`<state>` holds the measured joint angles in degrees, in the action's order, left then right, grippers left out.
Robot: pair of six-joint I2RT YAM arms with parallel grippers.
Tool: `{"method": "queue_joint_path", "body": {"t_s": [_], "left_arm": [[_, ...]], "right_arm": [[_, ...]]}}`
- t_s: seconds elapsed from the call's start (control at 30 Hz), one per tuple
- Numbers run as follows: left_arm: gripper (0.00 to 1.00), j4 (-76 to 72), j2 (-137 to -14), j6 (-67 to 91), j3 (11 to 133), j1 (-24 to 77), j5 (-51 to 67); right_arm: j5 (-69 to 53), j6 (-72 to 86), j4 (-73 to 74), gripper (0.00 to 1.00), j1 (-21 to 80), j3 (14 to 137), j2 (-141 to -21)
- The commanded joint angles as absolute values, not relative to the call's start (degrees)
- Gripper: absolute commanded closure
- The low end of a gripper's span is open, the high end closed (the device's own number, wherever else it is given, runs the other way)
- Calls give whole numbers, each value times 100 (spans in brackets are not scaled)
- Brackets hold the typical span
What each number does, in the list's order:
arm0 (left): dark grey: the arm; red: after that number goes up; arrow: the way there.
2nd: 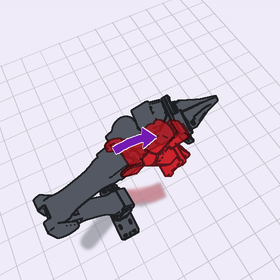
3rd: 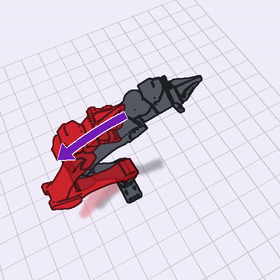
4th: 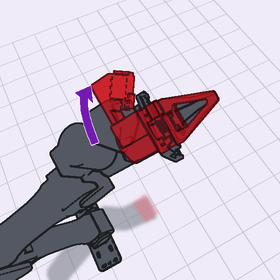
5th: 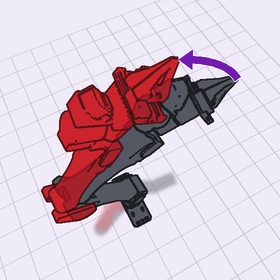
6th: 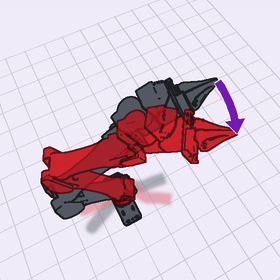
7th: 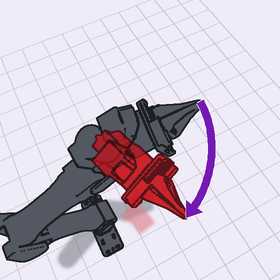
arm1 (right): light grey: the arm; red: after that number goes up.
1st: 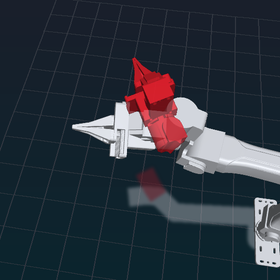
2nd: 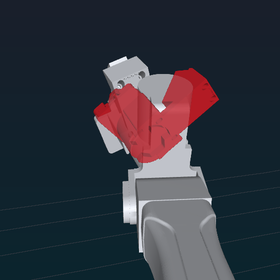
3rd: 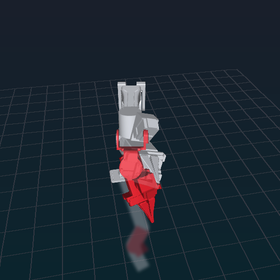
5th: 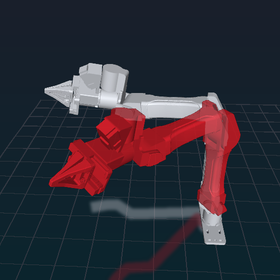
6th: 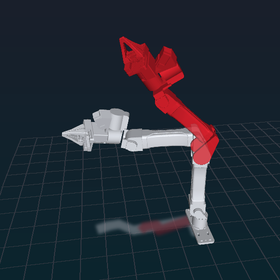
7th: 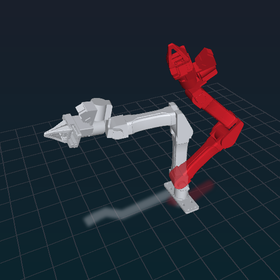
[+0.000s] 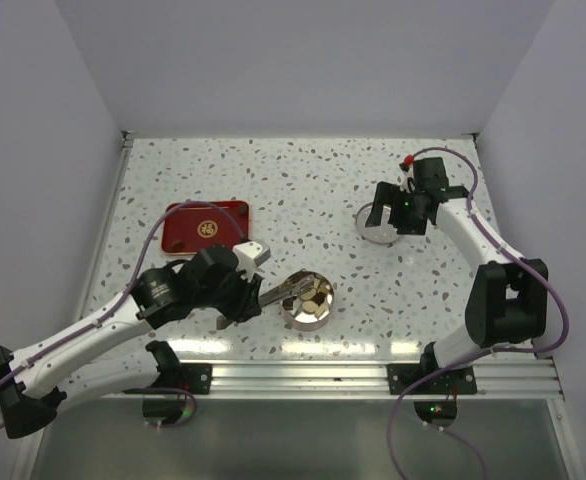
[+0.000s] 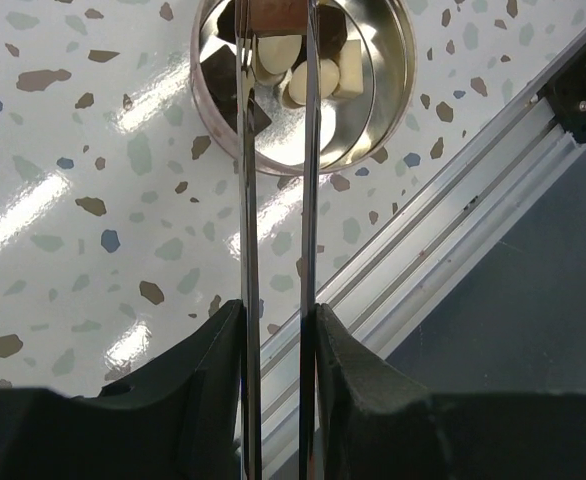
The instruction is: Pack the chocolate
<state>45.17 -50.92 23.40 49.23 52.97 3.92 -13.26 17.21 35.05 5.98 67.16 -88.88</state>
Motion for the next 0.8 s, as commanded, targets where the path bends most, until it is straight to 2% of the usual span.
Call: {"method": "queue_joint_path", "body": {"t_s": [0.0, 0.27, 0.77], "left_arm": [[66, 4526, -5010, 2285, 4930, 5335, 545], [60, 4562, -5010, 2233, 4948, 5335, 518], [57, 4579, -5133, 2074, 5115, 5335, 536]], "right_arm": [[-1468, 1749, 3428, 3, 580, 6767, -8842], [-1477, 1758, 3454, 4, 580, 6794, -8859], [-1441, 1749, 3480, 4, 580, 6829, -8842]]}}
